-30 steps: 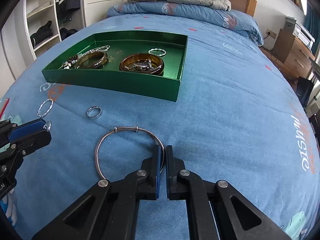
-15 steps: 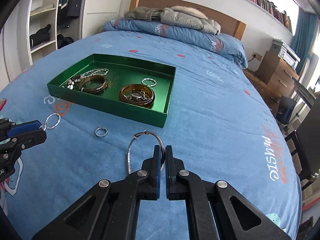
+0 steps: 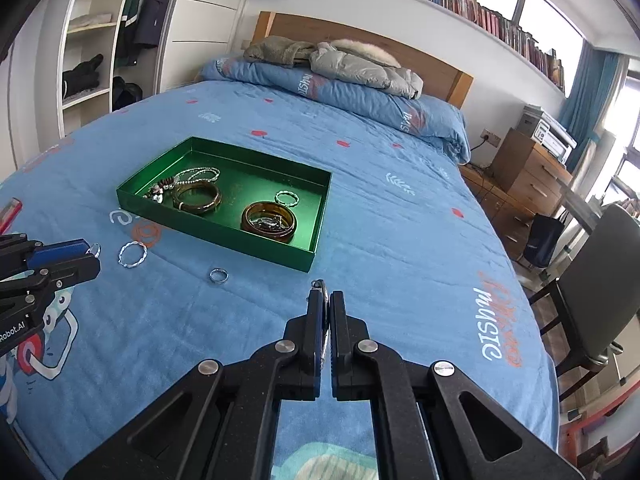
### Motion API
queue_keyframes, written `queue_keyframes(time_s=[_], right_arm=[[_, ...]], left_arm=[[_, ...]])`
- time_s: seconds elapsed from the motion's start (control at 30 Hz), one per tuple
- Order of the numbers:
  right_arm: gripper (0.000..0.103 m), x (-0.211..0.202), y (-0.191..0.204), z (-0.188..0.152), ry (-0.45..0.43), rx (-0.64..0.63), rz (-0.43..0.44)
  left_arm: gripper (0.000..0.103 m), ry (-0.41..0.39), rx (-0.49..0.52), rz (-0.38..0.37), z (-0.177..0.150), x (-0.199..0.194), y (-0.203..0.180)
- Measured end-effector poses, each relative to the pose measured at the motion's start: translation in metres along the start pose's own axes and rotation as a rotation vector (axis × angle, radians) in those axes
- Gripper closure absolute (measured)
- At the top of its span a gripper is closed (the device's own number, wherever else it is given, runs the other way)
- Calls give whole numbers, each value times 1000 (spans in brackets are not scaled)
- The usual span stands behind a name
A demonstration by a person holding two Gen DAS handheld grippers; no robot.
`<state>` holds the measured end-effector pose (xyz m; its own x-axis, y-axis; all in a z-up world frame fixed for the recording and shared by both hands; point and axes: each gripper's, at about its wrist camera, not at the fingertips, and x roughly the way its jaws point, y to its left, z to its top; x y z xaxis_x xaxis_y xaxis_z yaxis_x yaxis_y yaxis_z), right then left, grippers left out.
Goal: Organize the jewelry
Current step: 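Carry the ring and large bangle over the green tray and lower them inside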
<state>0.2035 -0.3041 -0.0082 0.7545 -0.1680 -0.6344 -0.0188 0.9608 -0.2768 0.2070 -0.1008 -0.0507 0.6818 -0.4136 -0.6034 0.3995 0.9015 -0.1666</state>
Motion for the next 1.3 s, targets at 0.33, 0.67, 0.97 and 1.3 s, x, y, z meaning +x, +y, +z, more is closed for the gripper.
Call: queue_keyframes(time_s=[0.33, 0.67, 0.97, 1.3], right_arm=[[100, -52, 12, 2, -32, -13, -22], [100, -68, 24, 12, -61, -22, -11], [100, -35, 35, 43, -88, -42, 35], [100, 44, 63, 99, -126, -62, 122]], left_arm=[[86, -32, -1, -7, 1, -41, 9], [86, -48, -23, 15, 4, -54, 30], [86, -30, -68, 62, 22, -27, 70], [86, -20, -111, 118, 81, 39, 116]])
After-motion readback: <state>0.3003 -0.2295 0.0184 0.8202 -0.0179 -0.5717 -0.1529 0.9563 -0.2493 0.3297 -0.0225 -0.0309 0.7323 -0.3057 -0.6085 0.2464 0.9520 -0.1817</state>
